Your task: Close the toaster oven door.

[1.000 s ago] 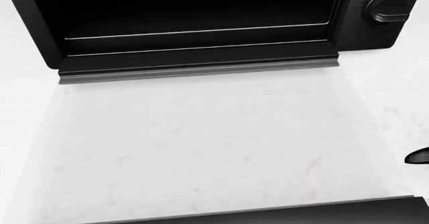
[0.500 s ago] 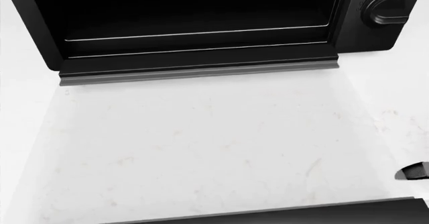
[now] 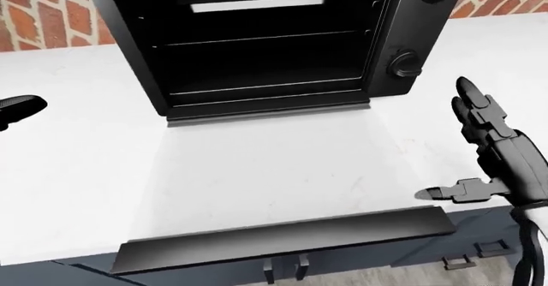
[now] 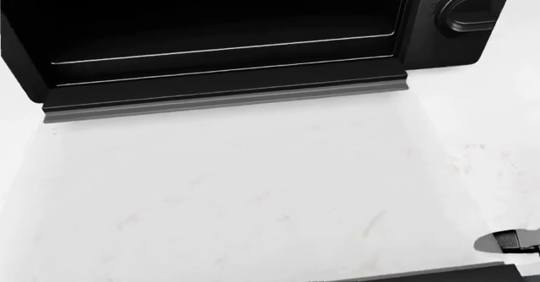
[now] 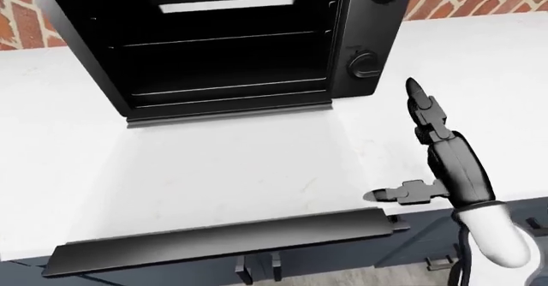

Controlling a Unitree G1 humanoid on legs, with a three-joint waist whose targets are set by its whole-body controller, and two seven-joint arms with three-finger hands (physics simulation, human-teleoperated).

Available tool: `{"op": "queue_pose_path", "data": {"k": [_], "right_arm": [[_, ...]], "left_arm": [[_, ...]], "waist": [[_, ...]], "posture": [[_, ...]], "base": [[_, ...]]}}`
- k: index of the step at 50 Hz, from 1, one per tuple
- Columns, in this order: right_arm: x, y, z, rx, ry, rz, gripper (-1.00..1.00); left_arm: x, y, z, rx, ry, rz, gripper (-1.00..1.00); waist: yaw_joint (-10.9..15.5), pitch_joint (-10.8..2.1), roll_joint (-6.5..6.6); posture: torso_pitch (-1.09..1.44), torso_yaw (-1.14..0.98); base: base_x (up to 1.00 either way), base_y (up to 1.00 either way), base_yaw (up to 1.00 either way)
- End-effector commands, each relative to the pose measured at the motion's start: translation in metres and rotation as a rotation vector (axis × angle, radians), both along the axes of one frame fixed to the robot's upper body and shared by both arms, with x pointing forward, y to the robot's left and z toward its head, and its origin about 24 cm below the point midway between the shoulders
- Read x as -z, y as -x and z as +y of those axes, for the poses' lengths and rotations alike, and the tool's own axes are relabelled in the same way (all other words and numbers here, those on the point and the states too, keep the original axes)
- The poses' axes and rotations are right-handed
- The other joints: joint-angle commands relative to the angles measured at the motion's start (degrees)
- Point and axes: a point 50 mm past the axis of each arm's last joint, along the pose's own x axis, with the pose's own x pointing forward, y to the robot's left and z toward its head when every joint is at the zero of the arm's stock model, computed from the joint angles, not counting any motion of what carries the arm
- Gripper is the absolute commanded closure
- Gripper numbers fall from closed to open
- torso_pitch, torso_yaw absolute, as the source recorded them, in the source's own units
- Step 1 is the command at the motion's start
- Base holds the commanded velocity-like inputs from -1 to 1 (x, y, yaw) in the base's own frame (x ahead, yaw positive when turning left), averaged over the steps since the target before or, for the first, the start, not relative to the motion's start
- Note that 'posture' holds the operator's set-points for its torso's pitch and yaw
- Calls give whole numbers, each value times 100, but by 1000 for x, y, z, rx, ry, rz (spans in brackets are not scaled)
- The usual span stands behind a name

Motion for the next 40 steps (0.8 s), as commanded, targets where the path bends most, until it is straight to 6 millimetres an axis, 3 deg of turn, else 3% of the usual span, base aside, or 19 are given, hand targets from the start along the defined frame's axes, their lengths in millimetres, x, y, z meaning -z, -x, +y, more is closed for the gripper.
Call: {"op": "queue_pose_path", "data": {"k": [1, 15, 20, 24, 34, 40], "right_arm": [[-22, 3, 26, -172, 5, -93, -100], [-36, 9, 38, -206, -92, -100, -100], [-37, 10, 42, -220, -127, -94, -100], [-37, 10, 44, -224, -144, -90, -100], [-40, 10, 48, -221, -199, -101, -100], [-39, 10, 53, -222, -223, -96, -100]], "left_arm": [[-20, 7, -2, -7, -55, -79, -100], [-19, 7, -1, -10, -55, -78, -100], [-20, 8, -1, -11, -56, -79, -100], [-20, 8, 0, -11, -56, -79, -100], [-21, 9, 1, -14, -57, -79, -100], [-21, 9, 1, -14, -56, -79, -100]], "waist": [[32, -138, -25], [-83, -66, -7], [-117, -43, 105], [-149, -92, 78], [-151, -38, 54], [-173, -46, 150]], "posture": [[0, 0], [0, 0], [0, 0], [0, 0], [0, 0], [0, 0]], "base": [[0, 0, 0], [0, 0, 0], [0, 0, 0], [0, 0, 0], [0, 0, 0], [0, 0, 0]]}}
